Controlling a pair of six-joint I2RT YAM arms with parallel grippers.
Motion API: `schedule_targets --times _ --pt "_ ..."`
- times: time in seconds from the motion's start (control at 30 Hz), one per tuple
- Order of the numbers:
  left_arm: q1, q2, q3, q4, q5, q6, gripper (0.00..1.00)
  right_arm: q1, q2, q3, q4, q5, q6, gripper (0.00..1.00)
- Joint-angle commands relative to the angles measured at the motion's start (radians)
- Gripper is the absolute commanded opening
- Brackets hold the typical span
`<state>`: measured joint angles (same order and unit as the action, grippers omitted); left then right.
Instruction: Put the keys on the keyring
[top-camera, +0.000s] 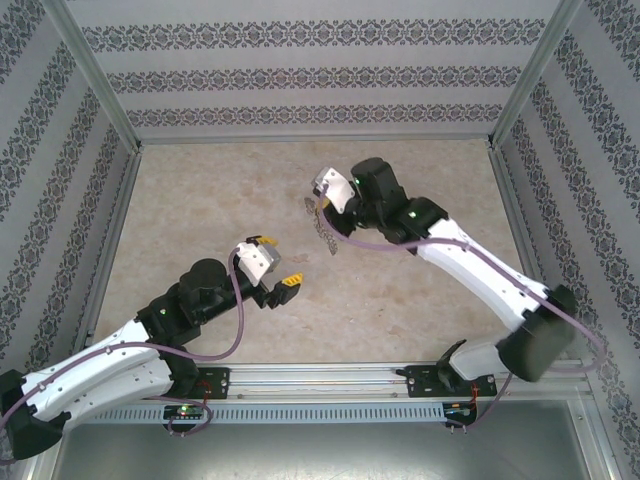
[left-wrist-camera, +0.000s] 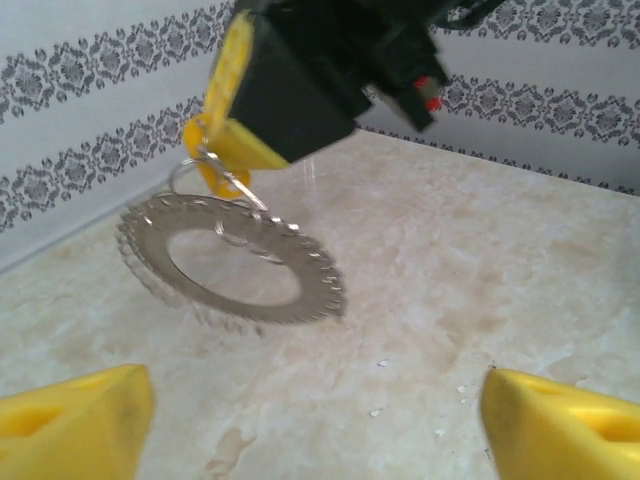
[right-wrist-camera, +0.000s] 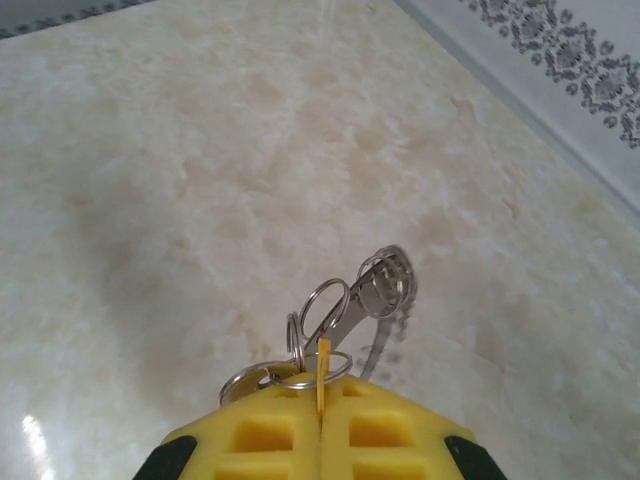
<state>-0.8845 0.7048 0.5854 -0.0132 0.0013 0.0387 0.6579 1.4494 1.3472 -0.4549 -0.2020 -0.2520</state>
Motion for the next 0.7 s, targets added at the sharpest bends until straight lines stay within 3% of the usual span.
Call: schedule_targets --times 0.0,0.4,0.67 --pt "-0.009 -0.006 -0.018 0.052 -0.074 -0.114 0.99 -0.037 0.118 0.13 0.015 -0.011 0.028 0.0" --pt "-0.01 -0.115 -0.079 -0.007 -0.176 -0.113 1.0 -0.098 0.596 0.547 0.003 -0.058 0.104 0.0" --pt "-0.008 -0.142 -0.083 -0.008 -0.186 -0.087 1.0 -0.087 0.678 0.532 0.047 -0.099 0.17 0.0"
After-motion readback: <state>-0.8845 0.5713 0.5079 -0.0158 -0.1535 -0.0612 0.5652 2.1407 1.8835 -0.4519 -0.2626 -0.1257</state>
